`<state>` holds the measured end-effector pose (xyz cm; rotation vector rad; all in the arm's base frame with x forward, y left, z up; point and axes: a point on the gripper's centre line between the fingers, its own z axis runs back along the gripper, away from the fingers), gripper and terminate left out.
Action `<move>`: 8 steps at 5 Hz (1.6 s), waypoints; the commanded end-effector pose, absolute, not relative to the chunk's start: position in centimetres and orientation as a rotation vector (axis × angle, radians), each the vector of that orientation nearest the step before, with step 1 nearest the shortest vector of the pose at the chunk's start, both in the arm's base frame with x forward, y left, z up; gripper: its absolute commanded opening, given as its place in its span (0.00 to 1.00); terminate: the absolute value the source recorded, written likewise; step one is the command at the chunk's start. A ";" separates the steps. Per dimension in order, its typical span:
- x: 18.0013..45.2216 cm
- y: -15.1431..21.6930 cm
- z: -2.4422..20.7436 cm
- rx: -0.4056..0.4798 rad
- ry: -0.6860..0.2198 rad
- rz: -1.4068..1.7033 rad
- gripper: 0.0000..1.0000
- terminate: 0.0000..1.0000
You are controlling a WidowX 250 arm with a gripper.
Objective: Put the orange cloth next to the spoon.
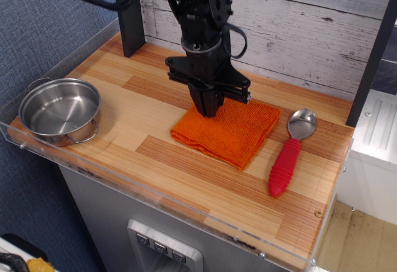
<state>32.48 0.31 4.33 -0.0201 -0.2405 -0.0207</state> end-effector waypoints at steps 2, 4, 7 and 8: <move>32.4 0.3 10.1 -0.014 -0.296 0.046 1.00 0.00; 31.0 0.2 13.0 0.033 -0.293 0.072 1.00 0.00; 23.1 0.9 16.4 0.130 -0.269 0.237 1.00 0.00; 21.0 0.8 17.7 0.139 -0.306 0.268 1.00 0.00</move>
